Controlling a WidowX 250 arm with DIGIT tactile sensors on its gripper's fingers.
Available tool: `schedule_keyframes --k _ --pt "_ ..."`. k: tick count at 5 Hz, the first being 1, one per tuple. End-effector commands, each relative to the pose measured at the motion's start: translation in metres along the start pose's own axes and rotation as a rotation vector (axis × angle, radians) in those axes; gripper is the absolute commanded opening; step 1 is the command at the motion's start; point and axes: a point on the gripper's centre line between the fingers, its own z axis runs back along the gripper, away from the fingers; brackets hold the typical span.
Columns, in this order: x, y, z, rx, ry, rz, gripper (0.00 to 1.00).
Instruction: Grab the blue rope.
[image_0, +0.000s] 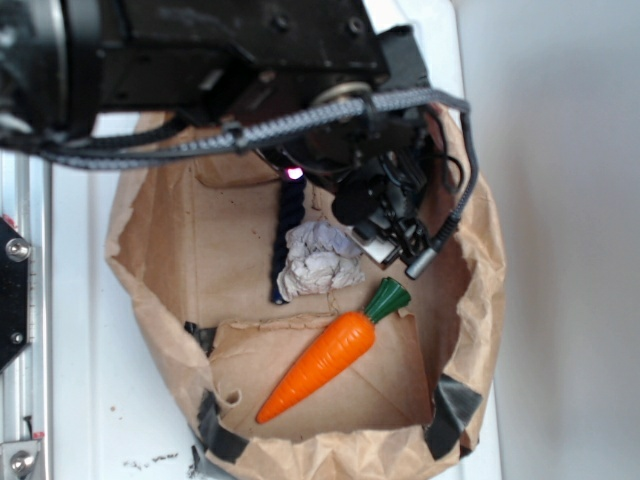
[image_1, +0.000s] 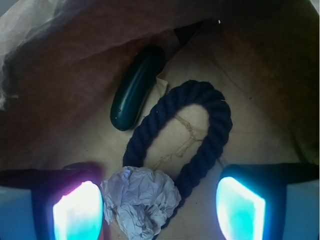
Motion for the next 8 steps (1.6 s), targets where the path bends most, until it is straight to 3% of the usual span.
schedule_keyframes --k 1,2,4,6,7,8 --pt "0.013 -0.001 0.017 -0.029 -0.049 0.004 1.00" --pt "0.009 0.006 0.001 -0.035 -0.050 0.022 1.00" --pt "0.002 0.011 -0.029 0.041 -0.008 0.135 1.00" --pt "0.004 0.023 -0.034 0.111 -0.018 0.212 1.00" --pt "0.008 0.034 -0.038 0.132 -0.024 0.286 1.00" --pt "0.015 0.041 -0.051 0.120 0.017 0.296 1.00"
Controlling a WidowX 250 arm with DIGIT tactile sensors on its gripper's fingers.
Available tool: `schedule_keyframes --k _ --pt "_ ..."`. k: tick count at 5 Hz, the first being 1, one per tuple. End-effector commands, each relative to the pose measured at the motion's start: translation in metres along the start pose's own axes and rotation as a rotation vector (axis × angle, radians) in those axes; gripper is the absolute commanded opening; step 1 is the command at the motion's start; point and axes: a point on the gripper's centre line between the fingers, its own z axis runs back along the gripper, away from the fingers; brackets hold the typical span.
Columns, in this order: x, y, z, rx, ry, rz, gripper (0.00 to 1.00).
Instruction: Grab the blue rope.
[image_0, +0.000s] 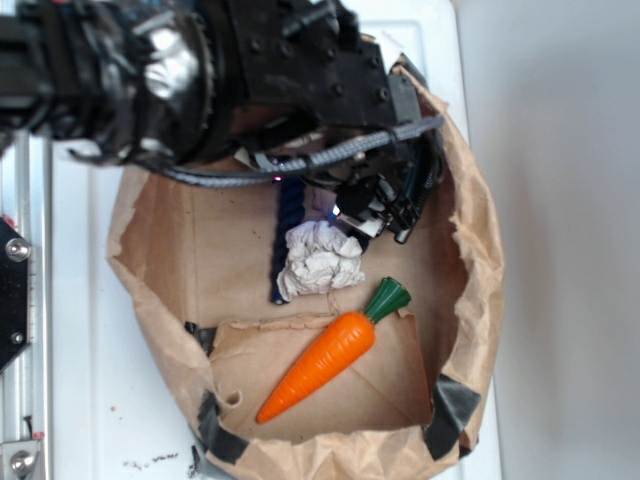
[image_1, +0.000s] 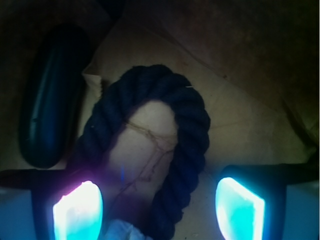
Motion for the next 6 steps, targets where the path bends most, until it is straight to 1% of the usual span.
schedule_keyframes --k 1,2,3,4,5,6 --pt "0.015 0.016 -0.007 -0.057 -0.002 0.004 1.00" --pt "0.012 0.027 -0.019 -0.159 0.027 -0.062 1.00" --pt "0.011 0.028 -0.028 -0.168 0.020 -0.059 1.00" --pt "0.002 0.024 -0.040 -0.150 -0.034 -0.068 1.00" --pt "-0.003 0.020 -0.045 -0.142 -0.070 -0.092 1.00" --pt "-0.006 0.017 -0.047 -0.146 -0.090 -0.098 1.00"
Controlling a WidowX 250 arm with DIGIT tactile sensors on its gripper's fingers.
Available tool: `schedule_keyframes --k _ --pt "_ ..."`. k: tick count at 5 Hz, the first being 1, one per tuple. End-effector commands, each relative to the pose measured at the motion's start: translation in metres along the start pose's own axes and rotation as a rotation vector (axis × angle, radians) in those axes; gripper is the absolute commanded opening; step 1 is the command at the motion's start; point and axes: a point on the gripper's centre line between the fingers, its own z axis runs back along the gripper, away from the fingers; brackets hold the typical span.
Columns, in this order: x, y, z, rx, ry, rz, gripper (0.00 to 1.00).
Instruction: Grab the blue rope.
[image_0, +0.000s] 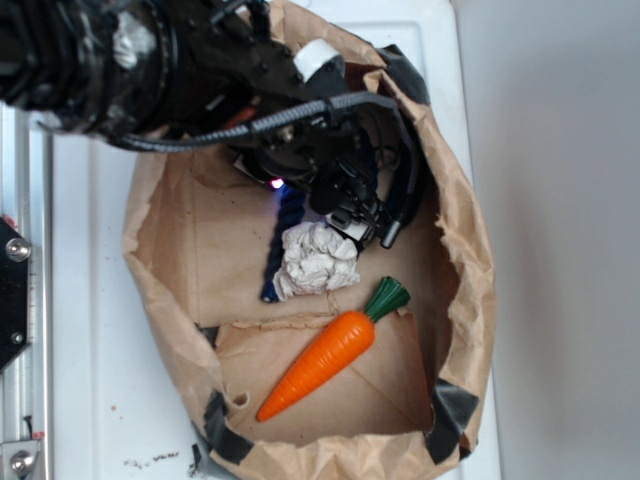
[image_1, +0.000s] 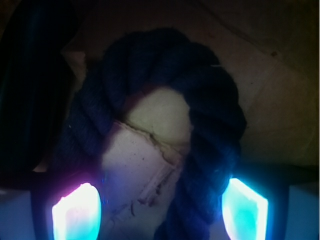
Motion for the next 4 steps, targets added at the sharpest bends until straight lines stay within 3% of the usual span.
schedule_keyframes --k 1,4 --pt "-0.003 0.006 -0.012 0.005 -0.029 -0.013 0.00" --pt "-0.003 0.006 0.005 -0.053 -0.038 -0.041 0.00"
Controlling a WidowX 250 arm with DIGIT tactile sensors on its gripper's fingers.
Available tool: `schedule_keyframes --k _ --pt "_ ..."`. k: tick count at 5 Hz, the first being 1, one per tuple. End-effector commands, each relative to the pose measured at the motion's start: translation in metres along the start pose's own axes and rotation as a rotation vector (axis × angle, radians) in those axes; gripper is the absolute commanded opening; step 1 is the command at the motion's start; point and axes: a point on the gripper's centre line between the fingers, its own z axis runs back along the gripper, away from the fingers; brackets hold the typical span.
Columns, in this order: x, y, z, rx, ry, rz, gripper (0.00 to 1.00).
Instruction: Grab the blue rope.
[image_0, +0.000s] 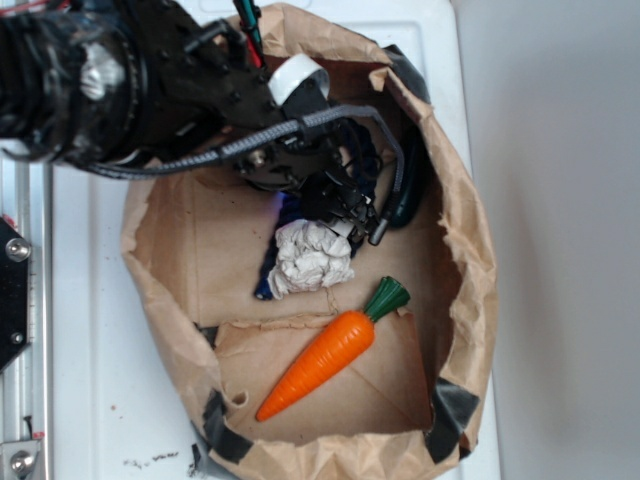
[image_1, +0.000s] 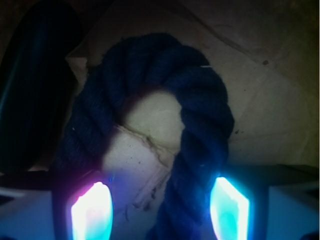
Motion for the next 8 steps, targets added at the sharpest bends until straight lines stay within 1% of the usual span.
schedule_keyframes --k 1,2,3,4,5,6,7,8 --pt "0.008 0.006 0.011 -0.019 0.020 -0.026 0.00" --pt "0.018 0.001 0.035 -0.044 0.068 -0.022 0.00" --pt "0.029 -0.003 0.065 -0.084 0.124 0.020 0.00" --pt "0.037 -0.006 0.075 -0.099 0.149 0.040 0.00" --pt "0.045 -0.010 0.084 -0.101 0.161 0.050 0.00" --pt "0.051 -0.015 0.102 -0.113 0.190 0.045 0.00" --pt "0.050 -0.024 0.118 -0.117 0.201 0.037 0.00" --pt "0.050 -0.025 0.128 -0.123 0.216 0.025 0.00"
